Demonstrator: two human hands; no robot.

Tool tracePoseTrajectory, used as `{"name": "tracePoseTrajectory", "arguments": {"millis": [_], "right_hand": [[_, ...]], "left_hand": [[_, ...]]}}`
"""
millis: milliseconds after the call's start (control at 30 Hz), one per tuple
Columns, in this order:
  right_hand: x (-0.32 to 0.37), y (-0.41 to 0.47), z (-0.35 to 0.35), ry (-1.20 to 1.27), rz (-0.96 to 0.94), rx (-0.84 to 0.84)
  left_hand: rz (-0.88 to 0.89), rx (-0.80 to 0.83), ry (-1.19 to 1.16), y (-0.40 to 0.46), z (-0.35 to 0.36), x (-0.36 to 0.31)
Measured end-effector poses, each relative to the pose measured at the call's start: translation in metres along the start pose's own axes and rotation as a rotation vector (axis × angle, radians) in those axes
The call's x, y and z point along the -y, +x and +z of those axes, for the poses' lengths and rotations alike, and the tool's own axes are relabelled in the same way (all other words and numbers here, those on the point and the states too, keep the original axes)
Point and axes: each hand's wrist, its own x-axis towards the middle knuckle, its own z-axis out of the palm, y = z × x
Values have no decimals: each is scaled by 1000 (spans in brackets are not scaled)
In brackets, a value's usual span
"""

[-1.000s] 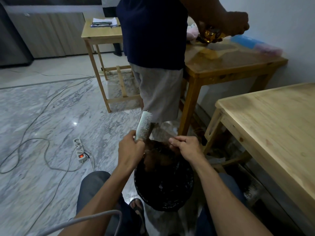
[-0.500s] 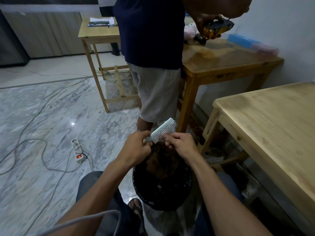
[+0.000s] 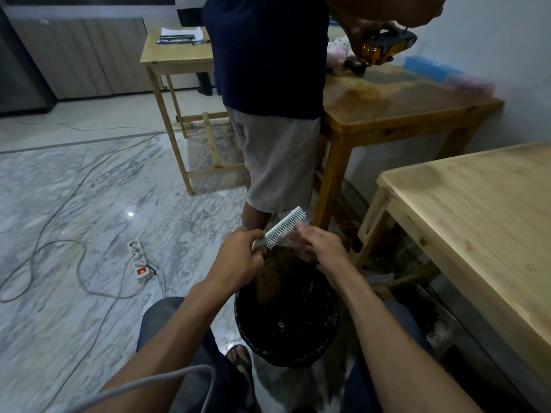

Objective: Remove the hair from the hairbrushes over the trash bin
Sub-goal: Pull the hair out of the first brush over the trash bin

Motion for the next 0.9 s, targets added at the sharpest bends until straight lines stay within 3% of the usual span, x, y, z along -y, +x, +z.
{"name": "tracePoseTrajectory", "arguments": {"millis": [233,367,533,700,900], "right_hand": [[-6,-3,-9,-167,-18,-299],[-10,-7,-3,-312,67,-101],[7,-6,10,-55,59,235],[1,-7,9,-101,-128,-27],[-15,-14,-10,-271,-51,-131]], "left_hand": [[-106,-129,-1,4,-7,7],[-50,-105,-22,2,-7,3],[78,-10,-73,-1,-6,-11],[71,90,-28,4,-14,-4],[-151,-75,-26,7,-22,12]]}}
